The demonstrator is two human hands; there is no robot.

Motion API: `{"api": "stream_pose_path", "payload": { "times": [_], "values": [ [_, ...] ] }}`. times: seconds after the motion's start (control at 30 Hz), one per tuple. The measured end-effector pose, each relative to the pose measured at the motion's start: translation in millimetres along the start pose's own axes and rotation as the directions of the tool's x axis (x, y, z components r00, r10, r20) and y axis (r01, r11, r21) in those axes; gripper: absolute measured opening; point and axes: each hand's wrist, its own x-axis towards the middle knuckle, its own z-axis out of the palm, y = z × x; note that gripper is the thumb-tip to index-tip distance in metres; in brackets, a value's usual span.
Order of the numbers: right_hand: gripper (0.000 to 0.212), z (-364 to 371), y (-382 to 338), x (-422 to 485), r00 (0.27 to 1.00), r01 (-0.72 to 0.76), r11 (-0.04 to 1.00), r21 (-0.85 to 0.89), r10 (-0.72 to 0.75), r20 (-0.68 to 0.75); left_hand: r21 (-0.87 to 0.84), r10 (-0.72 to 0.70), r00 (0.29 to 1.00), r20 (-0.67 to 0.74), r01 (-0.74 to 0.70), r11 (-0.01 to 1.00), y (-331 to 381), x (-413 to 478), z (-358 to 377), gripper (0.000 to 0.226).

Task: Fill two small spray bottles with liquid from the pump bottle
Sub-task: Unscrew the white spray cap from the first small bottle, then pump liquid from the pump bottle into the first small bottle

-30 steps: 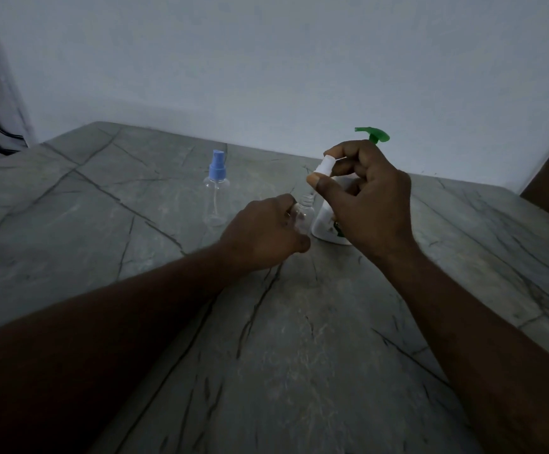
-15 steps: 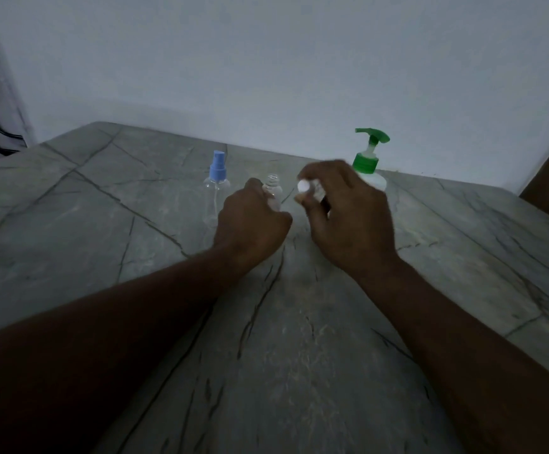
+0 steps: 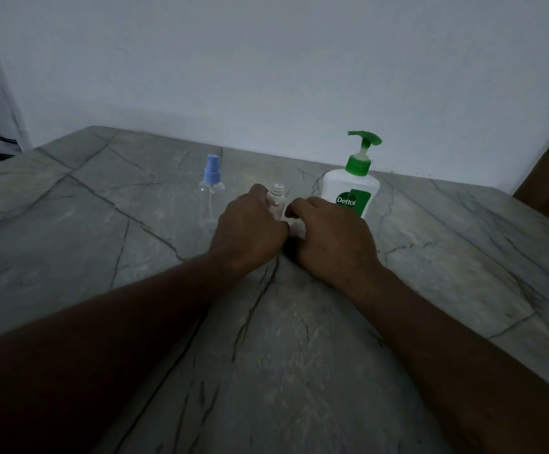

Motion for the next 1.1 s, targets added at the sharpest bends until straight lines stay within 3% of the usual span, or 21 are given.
{"api": "stream_pose_path", "payload": {
  "times": [0.1, 0.2, 0.43, 0.53, 0.73, 0.83, 1.0, 1.1],
  "values": [
    [0.038, -1.8, 4.5, 1.0, 0.999, -0.023, 0.999, 0.024, 0.024, -0.038, 0.014, -0.001, 1.000, 0.001, 0.001, 1.000, -0.7, 1.5, -0.2, 0.034],
    [0.018, -5.8, 7.1, 2.1, 0.977, -0.015, 0.998, 0.056, 0.026, -0.213, 0.002, -0.009, 1.000, 0.018, 0.009, 1.000, -1.4, 2.0, 0.0, 0.033],
    [0.008, -30.4, 8.4, 9.9, 0.825, 0.077, 0.989, 0.129, 0.009, -0.564, -0.054, -0.007, 1.000, -0.028, 0.005, 0.999, -1.8, 2.8, 3.9, 0.047],
    [0.007, -39.1, 15.5, 14.9, 0.746, 0.048, 0.974, 0.220, 0.112, -0.656, -0.050, 0.006, 1.000, -0.025, -0.007, 0.999, -2.1, 2.5, 6.1, 0.049],
    [0.015, -59.2, 34.5, 27.6, 0.620, -0.068, 0.914, 0.400, 0.353, -0.701, -0.052, 0.125, 0.990, -0.070, -0.128, 0.990, 2.3, -4.5, 1.3, 0.060],
    [0.022, -76.4, 45.2, 41.8, 0.587, -0.168, 0.884, 0.436, 0.445, -0.677, -0.039, 0.232, 0.973, -0.020, -0.233, 0.972, 8.1, -6.8, -2.2, 0.059],
    [0.042, -95.2, 59.3, 77.0, 0.794, -0.364, 0.851, 0.378, 0.496, -0.352, -0.042, 0.312, 0.950, -0.003, -0.311, 0.949, 26.1, 1.0, -8.6, 0.065],
    [0.046, -97.4, 61.9, 101.4, 0.816, -0.423, 0.777, 0.467, 0.550, -0.176, -0.073, 0.347, 0.937, -0.041, -0.349, 0.934, 38.2, 14.7, -16.7, 0.059]
  ]
}}
